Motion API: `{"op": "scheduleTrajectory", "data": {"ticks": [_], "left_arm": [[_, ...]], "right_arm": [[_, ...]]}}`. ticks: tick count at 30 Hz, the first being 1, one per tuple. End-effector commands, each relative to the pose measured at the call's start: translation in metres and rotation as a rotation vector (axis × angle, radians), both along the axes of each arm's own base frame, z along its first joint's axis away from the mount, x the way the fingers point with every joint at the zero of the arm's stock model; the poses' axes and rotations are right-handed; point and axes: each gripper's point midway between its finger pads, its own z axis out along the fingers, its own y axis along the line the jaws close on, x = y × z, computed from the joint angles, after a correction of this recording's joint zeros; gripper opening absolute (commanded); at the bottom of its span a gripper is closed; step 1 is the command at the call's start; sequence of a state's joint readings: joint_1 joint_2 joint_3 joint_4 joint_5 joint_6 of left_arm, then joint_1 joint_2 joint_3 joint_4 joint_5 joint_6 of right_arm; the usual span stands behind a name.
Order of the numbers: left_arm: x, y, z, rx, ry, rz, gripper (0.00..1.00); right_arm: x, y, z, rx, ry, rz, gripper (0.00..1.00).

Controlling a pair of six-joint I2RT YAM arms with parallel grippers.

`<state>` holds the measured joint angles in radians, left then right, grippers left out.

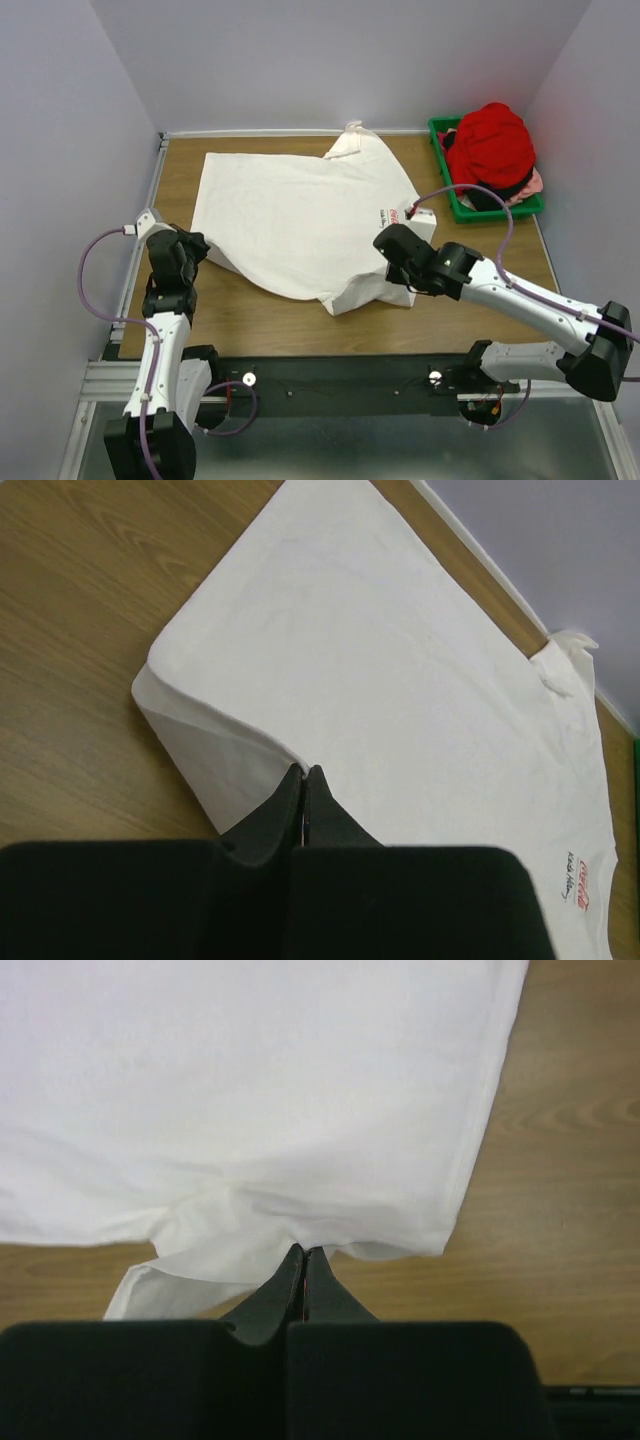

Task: Fold and stack the t-shirts
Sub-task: Fold the tshirt

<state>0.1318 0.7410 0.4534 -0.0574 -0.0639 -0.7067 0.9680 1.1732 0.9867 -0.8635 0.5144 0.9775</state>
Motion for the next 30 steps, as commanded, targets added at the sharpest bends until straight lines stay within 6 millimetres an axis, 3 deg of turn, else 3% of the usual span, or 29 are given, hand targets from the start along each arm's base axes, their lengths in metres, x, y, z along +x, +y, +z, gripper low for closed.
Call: {"op": "scheduleTrajectory", "data": {"ticks": [1,12,30], "left_arm": [[0.015,-0.003,0.014,0.007,-0.079,-0.034,0.00],[0.047,0.004,0.008,-0.006,-0.078,-0.032,0.00],[0.083,0.024,0.018,-0.034,-0.119,0.018,0.00]], "right_arm": [[0.059,0.012,0.024,-0.057,-0.144,0.066,0.00],[0.155,0.003,0.039,-0.131,-0.201,0.053,0.01],[0.241,-0.016,0.046,-0.174,-0.227,0.026,0.01]]}}
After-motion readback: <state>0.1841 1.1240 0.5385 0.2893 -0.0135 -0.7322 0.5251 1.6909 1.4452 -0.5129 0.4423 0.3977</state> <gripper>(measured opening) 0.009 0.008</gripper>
